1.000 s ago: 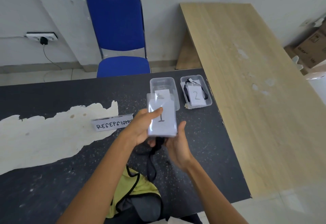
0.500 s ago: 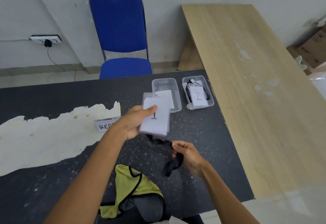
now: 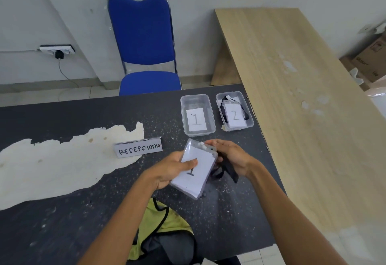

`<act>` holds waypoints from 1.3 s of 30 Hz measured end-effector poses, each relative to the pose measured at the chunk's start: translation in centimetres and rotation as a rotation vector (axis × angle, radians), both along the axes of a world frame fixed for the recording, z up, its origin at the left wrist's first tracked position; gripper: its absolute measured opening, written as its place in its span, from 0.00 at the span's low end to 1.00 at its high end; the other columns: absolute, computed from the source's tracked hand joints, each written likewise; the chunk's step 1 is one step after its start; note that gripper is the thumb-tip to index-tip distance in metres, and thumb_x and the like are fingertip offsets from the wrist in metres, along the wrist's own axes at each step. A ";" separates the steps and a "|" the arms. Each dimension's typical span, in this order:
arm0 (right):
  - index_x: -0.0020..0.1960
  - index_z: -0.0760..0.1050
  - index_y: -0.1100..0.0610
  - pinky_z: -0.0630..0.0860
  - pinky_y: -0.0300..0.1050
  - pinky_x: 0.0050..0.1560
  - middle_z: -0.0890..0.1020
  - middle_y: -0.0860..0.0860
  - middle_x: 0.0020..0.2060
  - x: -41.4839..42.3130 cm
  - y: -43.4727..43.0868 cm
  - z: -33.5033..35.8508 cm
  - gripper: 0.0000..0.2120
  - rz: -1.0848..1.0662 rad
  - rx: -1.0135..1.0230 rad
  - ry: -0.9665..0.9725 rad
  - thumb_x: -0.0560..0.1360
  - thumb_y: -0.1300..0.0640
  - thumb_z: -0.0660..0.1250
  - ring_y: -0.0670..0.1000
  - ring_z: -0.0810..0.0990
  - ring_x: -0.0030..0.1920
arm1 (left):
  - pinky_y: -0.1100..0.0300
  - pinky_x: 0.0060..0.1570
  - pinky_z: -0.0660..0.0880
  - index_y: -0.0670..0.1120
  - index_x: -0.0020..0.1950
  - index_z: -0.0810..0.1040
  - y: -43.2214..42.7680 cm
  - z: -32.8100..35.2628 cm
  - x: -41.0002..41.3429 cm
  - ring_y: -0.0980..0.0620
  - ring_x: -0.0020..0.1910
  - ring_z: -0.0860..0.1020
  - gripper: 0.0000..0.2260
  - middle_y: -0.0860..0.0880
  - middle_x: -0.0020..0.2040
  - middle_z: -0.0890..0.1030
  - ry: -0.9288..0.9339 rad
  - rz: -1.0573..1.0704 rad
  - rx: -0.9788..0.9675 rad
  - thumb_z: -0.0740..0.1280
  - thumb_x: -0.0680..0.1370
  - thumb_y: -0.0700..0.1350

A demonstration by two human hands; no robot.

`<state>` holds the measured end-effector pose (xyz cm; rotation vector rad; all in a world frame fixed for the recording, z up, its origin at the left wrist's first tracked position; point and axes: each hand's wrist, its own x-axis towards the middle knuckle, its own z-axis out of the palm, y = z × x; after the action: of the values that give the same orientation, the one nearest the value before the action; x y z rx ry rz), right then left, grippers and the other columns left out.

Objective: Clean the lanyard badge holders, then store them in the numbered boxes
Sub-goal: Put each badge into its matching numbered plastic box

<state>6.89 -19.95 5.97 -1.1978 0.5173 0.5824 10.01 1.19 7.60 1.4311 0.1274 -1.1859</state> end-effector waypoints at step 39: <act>0.49 0.79 0.66 0.79 0.53 0.53 0.83 0.61 0.47 14.2 -3.1 -3.1 0.10 -0.056 -0.702 -0.109 0.79 0.61 0.62 0.56 0.81 0.45 | 0.49 0.39 0.80 0.40 0.47 0.77 -9.5 -3.5 13.0 0.45 0.46 0.79 0.08 0.43 0.45 0.80 -0.115 0.585 0.166 0.59 0.77 0.34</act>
<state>21.08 -23.02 2.86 -1.8592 0.6865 0.2824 23.02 -8.30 4.13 1.4642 0.5361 -0.6211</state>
